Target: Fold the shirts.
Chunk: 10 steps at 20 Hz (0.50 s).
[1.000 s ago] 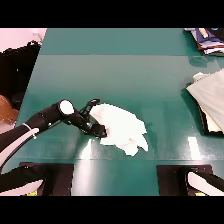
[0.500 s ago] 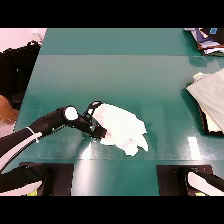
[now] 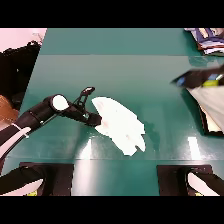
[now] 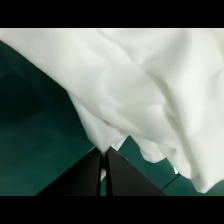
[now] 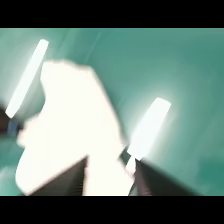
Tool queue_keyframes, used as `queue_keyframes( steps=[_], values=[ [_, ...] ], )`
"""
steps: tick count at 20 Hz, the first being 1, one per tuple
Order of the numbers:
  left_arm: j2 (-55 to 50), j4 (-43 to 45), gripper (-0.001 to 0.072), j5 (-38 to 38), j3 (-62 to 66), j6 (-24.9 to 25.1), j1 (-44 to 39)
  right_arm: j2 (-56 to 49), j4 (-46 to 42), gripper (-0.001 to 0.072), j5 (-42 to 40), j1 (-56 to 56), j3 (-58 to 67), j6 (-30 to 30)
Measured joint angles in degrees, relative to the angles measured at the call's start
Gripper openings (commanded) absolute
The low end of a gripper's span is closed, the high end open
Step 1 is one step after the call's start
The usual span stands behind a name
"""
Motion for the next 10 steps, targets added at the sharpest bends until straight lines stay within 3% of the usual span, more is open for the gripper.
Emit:
queue_keyframes(
  steps=[5, 10],
  values=[
    [0.7, 0.6, 0.0027, -0.4, 0.8, 0.0, 1.2, 3.0, 2.6, 0.038, -3.1, 13.5, -18.1, 0.9],
    [0.8, 0.7, 0.0027, -0.5, 0.9, 0.0, 1.4, 0.2, 3.7, 0.0372, -7.8, 25.0, -23.8, 1.1]
  ],
)
